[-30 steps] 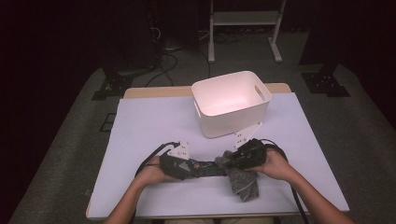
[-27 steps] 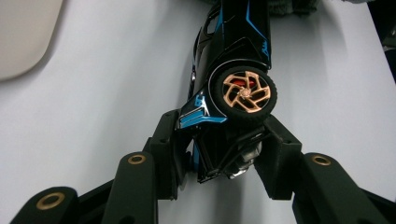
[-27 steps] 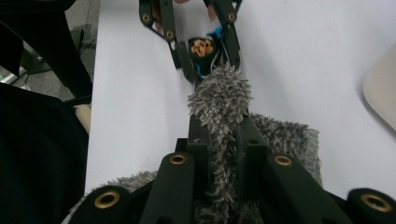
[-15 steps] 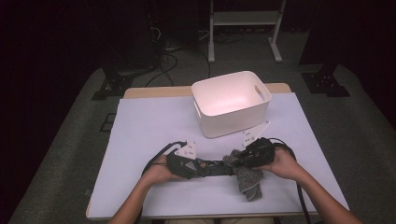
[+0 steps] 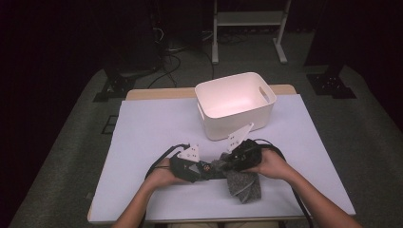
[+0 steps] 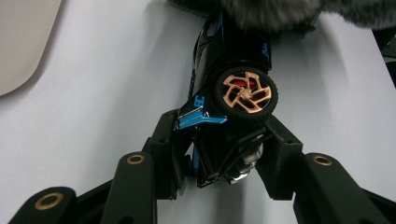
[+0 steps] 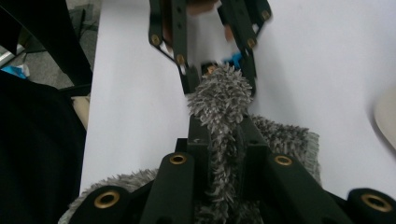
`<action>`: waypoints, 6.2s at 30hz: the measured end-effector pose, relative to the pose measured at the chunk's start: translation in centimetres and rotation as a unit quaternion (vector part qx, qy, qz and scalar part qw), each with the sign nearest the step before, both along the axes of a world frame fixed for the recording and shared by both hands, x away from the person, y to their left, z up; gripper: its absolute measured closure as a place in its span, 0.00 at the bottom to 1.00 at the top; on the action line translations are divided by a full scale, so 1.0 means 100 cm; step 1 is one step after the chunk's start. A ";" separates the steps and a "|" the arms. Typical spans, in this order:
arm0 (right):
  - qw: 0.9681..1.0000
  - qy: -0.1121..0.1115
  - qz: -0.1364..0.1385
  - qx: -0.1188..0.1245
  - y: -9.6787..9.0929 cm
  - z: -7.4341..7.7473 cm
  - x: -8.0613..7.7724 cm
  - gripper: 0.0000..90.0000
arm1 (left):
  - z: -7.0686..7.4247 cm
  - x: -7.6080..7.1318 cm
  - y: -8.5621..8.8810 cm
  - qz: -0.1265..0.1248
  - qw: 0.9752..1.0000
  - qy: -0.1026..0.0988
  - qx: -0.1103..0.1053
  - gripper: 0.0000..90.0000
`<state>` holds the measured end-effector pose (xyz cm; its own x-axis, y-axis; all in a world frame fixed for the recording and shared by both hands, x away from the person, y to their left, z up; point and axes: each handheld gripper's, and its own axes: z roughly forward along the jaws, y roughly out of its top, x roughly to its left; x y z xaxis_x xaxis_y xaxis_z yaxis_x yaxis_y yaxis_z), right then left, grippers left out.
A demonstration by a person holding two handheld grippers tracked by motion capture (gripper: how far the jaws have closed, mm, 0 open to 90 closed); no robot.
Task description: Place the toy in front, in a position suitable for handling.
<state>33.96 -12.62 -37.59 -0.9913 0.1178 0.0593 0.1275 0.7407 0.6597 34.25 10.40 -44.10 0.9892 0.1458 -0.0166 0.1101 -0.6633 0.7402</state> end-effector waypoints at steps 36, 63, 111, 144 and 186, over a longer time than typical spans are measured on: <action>1.000 -0.007 -0.002 -0.017 0.002 0.002 -0.001 0.87 | -0.002 0.000 0.006 0.004 1.000 0.007 -0.003 0.63; 0.999 0.011 -0.025 -0.023 -0.026 -0.002 0.004 0.87 | -0.015 0.008 -0.001 -0.008 0.999 0.040 -0.018 0.63; 0.989 0.011 -0.065 0.130 -0.068 0.017 -0.003 0.87 | 0.077 0.005 -0.033 -0.026 0.998 -0.048 -0.035 0.62; 0.997 -0.058 -0.024 0.042 -0.040 0.063 -0.003 0.88 | 0.094 0.005 -0.076 -0.070 0.996 -0.048 0.020 0.50; 0.998 -0.047 -0.043 0.029 -0.051 0.062 -0.004 0.88 | 0.041 0.010 -0.049 -0.044 0.996 -0.034 -0.063 0.63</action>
<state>33.54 -17.76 -31.38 -0.9791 0.2018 -0.0237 0.1248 0.6894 0.7136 35.28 5.46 -39.98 0.9975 0.0591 0.0391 0.0017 -0.5703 0.8214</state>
